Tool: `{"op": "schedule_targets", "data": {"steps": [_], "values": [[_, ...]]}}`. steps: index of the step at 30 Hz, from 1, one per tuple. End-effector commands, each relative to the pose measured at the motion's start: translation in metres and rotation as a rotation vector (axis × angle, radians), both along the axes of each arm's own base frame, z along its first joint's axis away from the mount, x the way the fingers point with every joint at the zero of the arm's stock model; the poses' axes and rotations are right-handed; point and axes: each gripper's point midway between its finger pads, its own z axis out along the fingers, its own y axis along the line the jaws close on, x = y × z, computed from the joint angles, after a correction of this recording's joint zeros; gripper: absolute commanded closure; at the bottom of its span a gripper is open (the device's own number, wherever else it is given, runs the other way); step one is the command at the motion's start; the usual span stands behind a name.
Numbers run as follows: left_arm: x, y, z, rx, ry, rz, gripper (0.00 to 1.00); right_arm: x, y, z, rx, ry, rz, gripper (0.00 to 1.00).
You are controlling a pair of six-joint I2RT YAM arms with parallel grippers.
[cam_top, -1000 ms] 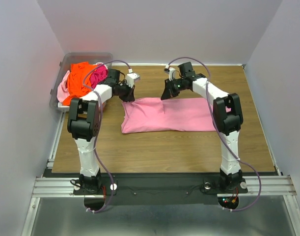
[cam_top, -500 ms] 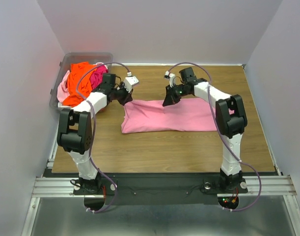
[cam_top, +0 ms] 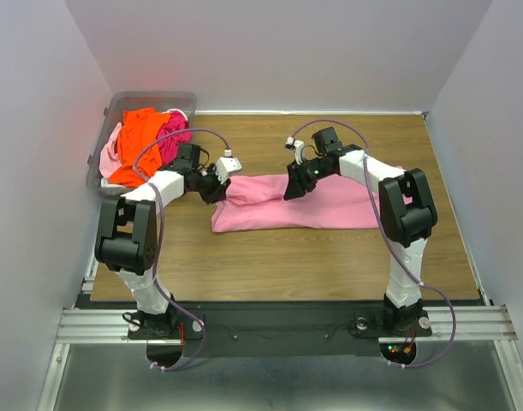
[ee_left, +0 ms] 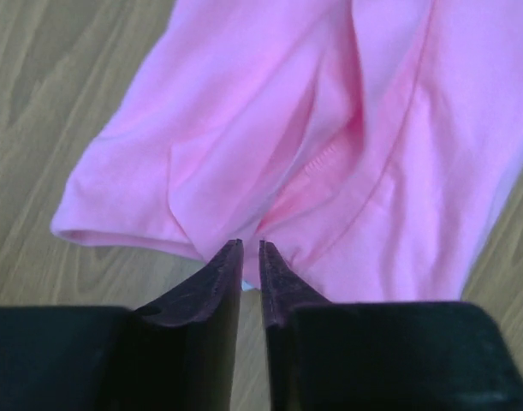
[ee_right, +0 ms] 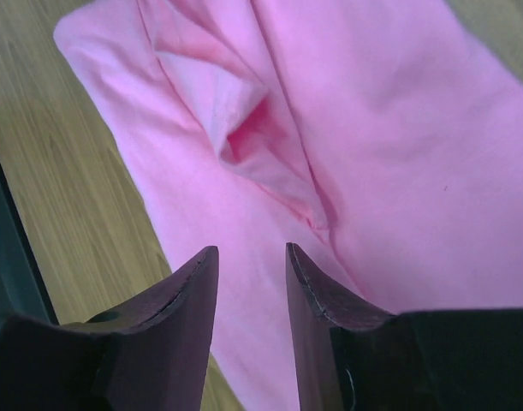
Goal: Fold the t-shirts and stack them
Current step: Fold the tshirt
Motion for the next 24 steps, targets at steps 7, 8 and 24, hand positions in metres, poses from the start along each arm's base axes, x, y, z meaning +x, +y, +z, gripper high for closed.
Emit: {"op": "schedule_targets", "data": {"steps": [7, 8, 24], "values": [[-0.023, -0.004, 0.047, -0.022, -0.078, -0.102, 0.63, 0.001, -0.020, 0.036, -0.021, -0.068, -0.059, 0.59], [-0.017, -0.007, 0.053, -0.057, -0.057, -0.050, 0.64, 0.006, -0.024, 0.035, -0.030, -0.066, -0.082, 0.61], [0.038, -0.031, 0.044, -0.181, 0.119, 0.218, 0.63, 0.056, 0.037, 0.052, 0.101, 0.042, -0.109, 0.44]]}}
